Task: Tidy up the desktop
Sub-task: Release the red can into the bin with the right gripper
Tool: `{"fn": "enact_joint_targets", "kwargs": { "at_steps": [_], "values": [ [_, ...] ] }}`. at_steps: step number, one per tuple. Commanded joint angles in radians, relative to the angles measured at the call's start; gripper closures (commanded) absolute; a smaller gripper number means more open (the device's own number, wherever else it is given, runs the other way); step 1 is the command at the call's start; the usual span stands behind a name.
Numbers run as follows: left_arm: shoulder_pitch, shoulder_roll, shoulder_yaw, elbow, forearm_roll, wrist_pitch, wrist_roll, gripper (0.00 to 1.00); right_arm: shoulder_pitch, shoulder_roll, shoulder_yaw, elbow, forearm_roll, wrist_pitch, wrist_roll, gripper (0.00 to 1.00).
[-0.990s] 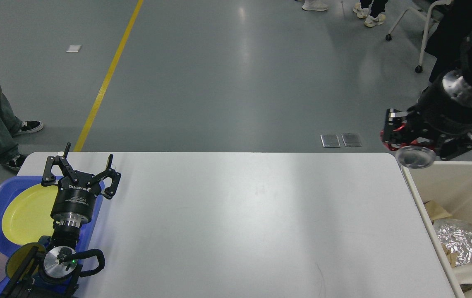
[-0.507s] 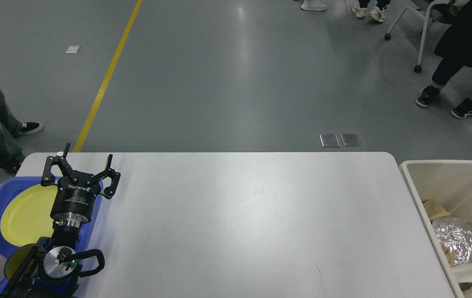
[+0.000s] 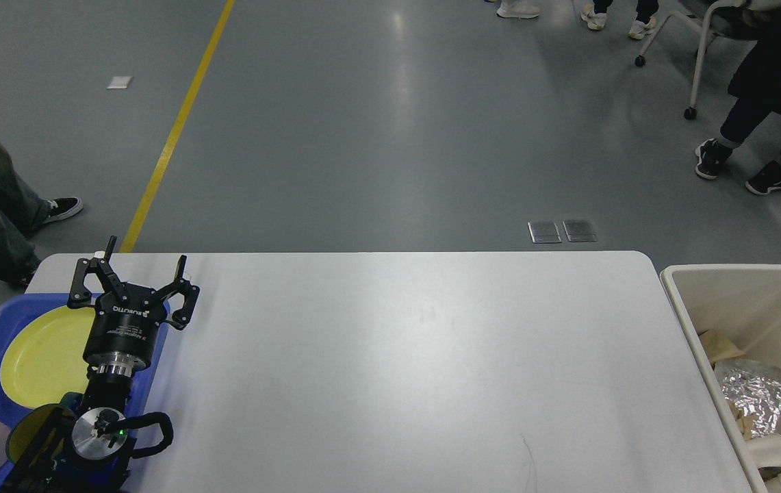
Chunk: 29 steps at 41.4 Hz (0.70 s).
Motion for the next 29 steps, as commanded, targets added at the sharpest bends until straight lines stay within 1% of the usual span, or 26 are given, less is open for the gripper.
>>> {"fn": "enact_joint_targets", "kwargs": {
  "at_steps": [1,5,8,11,17,29],
  "values": [
    [0.0,0.0,0.0,0.0,0.0,0.0,0.0,0.03,-0.122,0.075,0.003,-0.031,0.0,-0.192,-0.002,1.0],
    [0.0,0.0,0.0,0.0,0.0,0.0,0.0,0.03,-0.157,0.107,0.006,-0.032,0.0,-0.284,-0.002,1.0],
    [0.0,0.0,0.0,0.0,0.0,0.0,0.0,0.03,-0.178,0.12,0.009,-0.032,0.002,-0.332,-0.002,1.0],
    [0.0,0.0,0.0,0.0,0.0,0.0,0.0,0.03,-0.182,0.12,0.01,-0.034,0.004,-0.358,-0.002,1.0],
    [0.0,0.0,0.0,0.0,0.0,0.0,0.0,0.03,-0.183,0.12,0.012,-0.034,0.004,-0.382,-0.002,1.0],
    [0.0,0.0,0.0,0.0,0.0,0.0,0.0,0.03,-0.183,0.135,0.014,-0.032,0.005,-0.375,-0.008,1.0]
  ]
}}
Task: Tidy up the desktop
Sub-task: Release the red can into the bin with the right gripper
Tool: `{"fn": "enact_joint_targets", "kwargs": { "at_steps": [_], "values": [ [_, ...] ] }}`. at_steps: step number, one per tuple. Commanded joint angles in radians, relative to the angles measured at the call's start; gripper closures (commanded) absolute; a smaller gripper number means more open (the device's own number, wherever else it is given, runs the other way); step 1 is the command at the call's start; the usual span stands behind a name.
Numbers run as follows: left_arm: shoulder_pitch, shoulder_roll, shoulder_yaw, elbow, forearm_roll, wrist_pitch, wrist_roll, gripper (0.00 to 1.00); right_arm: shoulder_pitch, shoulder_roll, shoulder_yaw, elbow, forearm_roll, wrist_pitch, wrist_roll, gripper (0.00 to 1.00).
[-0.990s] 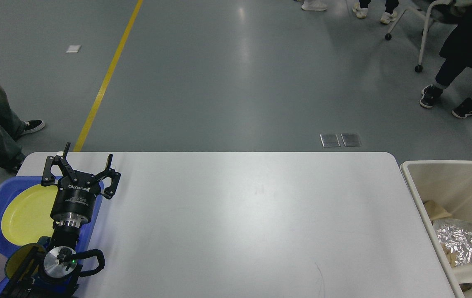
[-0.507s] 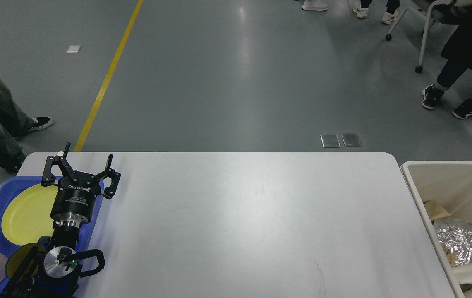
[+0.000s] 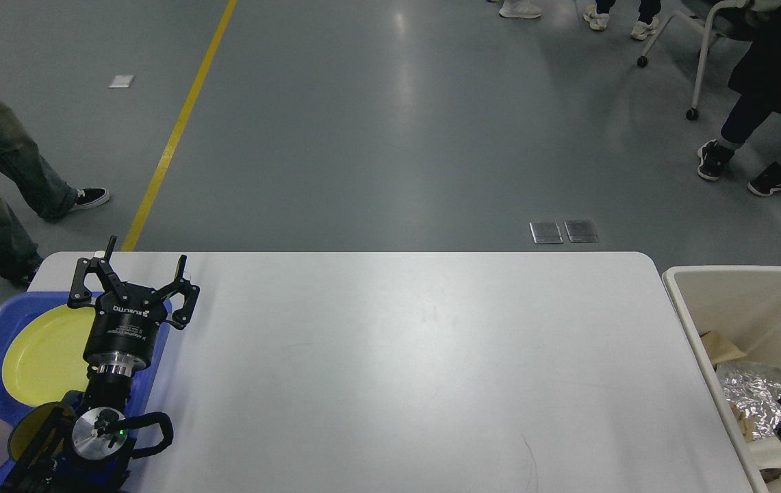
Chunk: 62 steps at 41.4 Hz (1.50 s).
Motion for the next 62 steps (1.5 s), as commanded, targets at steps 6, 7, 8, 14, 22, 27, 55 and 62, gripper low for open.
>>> {"fn": "enact_joint_targets", "kwargs": {
  "at_steps": [6,7,8,14,22,27,55,62],
  "values": [
    [0.0,0.0,0.0,0.0,0.0,0.0,0.0,0.03,0.0,0.007,-0.004,0.0,-0.003,-0.011,-0.004,0.77],
    [0.0,0.0,0.0,0.0,0.0,0.0,0.0,0.03,0.0,0.007,-0.004,0.0,-0.003,-0.021,-0.004,0.58],
    [0.0,0.0,0.0,0.0,0.0,0.0,0.0,0.03,0.002,0.007,-0.004,0.0,-0.003,-0.037,-0.004,0.41],
    [0.0,0.0,0.0,0.0,0.0,0.0,0.0,0.03,0.002,0.009,-0.004,0.008,-0.004,-0.106,-0.003,0.0],
    [0.0,0.0,0.0,0.0,0.0,0.0,0.0,0.03,0.002,0.005,-0.004,0.017,-0.004,-0.097,0.002,0.0],
    [0.0,0.0,0.0,0.0,0.0,0.0,0.0,0.03,0.008,0.004,-0.004,0.019,-0.004,-0.089,0.002,0.0],
    [0.0,0.0,0.0,0.0,0.0,0.0,0.0,0.03,0.089,-0.022,-0.012,0.108,-0.015,-0.089,0.002,0.0],
    [0.0,0.0,0.0,0.0,0.0,0.0,0.0,0.03,0.166,-0.053,-0.001,0.175,-0.047,-0.089,0.003,0.0]
  ]
}}
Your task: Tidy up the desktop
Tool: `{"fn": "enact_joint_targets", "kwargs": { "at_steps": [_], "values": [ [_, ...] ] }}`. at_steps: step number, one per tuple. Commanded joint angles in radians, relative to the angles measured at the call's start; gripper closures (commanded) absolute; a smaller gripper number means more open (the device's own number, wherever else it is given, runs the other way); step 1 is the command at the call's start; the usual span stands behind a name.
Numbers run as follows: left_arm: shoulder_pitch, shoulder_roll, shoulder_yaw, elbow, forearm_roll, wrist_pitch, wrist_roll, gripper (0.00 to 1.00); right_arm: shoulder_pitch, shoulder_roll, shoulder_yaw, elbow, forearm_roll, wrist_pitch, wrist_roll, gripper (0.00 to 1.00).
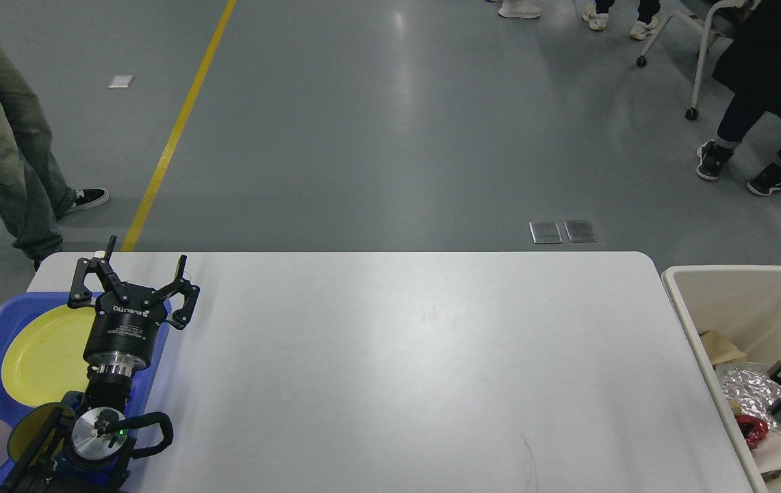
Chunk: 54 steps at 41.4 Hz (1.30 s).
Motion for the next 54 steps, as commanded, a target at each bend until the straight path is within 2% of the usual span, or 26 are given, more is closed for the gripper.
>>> {"fn": "enact_joint_targets", "kwargs": {
  "at_steps": [1,3,9,12,15,19,24,30,37,41,43,47,51,54],
  "values": [
    [0.0,0.0,0.0,0.0,0.0,0.0,0.0,0.03,0.074,-0.029,0.01,0.065,-0.014,0.001,0.003,0.0],
    [0.0,0.0,0.0,0.0,0.0,0.0,0.0,0.03,0.12,-0.043,0.013,0.102,-0.014,0.003,0.017,0.0],
    [0.0,0.0,0.0,0.0,0.0,0.0,0.0,0.03,0.281,-0.119,0.14,0.24,-0.008,0.067,0.168,0.0],
    [0.0,0.0,0.0,0.0,0.0,0.0,0.0,0.03,0.326,-0.165,0.255,0.278,-0.006,0.118,0.204,0.0],
    [0.0,0.0,0.0,0.0,0.0,0.0,0.0,0.03,0.347,-0.192,0.422,0.294,-0.012,0.167,0.204,0.0],
    [0.0,0.0,0.0,0.0,0.0,0.0,0.0,0.03,0.341,-0.195,0.631,0.294,-0.014,0.167,0.204,0.0],
    [0.0,0.0,0.0,0.0,0.0,0.0,0.0,0.03,0.303,-0.182,1.025,0.3,-0.014,0.17,0.204,0.0],
    [0.0,0.0,0.0,0.0,0.0,0.0,0.0,0.03,0.18,-0.091,1.415,0.303,-0.014,0.173,0.205,0.0],
    [0.0,-0.002,0.0,0.0,0.0,0.0,0.0,0.03,0.099,-0.032,1.688,0.332,-0.017,0.196,0.218,0.0],
    [0.0,0.0,0.0,0.0,0.0,0.0,0.0,0.03,0.008,-0.031,1.779,0.433,-0.08,0.285,0.233,0.0],
    [0.0,0.0,0.0,0.0,0.0,0.0,0.0,0.03,-0.038,-0.029,1.808,0.487,-0.147,0.316,0.282,0.0],
    [0.0,0.0,0.0,-0.002,0.0,0.0,0.0,0.03,-0.104,-0.003,1.886,0.538,-0.268,0.324,0.446,0.0],
    [0.0,0.0,0.0,-0.002,0.0,0.0,0.0,0.03,-0.173,0.077,1.946,0.539,-0.365,0.331,0.573,0.0],
    [0.0,0.0,0.0,0.0,0.0,0.0,0.0,0.03,-0.213,0.097,1.978,0.542,-0.388,0.334,0.619,0.0]
  ]
}}
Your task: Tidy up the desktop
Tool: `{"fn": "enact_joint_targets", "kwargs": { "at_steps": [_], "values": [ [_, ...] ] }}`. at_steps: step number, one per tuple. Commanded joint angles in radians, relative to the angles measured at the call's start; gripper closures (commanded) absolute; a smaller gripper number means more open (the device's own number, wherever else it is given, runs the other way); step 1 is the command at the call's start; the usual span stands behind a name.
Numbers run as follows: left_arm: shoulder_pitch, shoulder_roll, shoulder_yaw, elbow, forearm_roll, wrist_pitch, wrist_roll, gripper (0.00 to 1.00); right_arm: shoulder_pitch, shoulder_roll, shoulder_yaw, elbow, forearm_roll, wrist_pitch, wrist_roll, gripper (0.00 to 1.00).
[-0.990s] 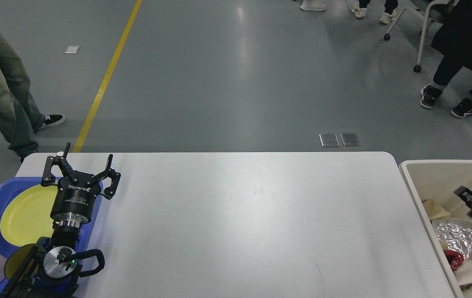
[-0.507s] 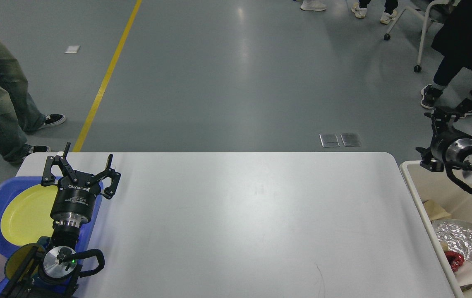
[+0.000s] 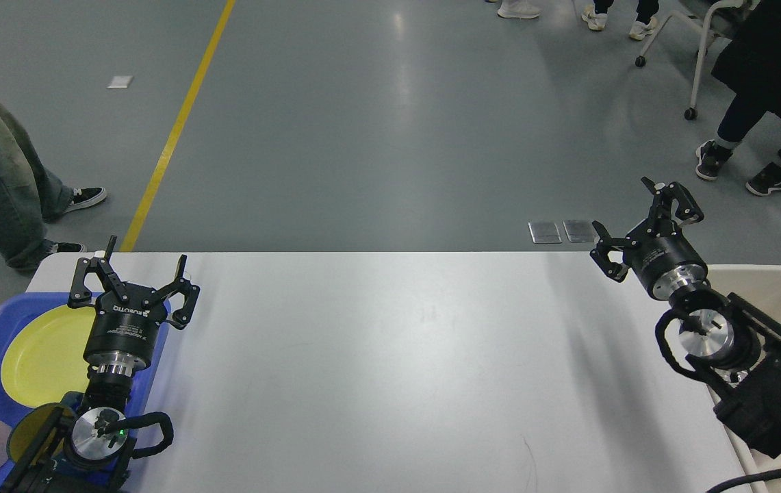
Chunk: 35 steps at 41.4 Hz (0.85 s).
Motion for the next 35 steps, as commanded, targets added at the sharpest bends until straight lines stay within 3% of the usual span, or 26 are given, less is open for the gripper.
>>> {"fn": "enact_joint_targets", "kwargs": {
  "at_steps": [1,5,35],
  "values": [
    [0.0,0.0,0.0,0.0,0.0,0.0,0.0,0.03,-0.081,0.048,0.065,0.012,-0.062,0.011,0.113,0.0],
    [0.0,0.0,0.0,0.0,0.0,0.0,0.0,0.03,-0.117,0.064,0.065,0.035,-0.064,0.011,0.149,0.0],
    [0.0,0.0,0.0,0.0,0.0,0.0,0.0,0.03,-0.154,0.107,0.085,0.038,-0.058,0.008,0.153,0.0]
  ]
}}
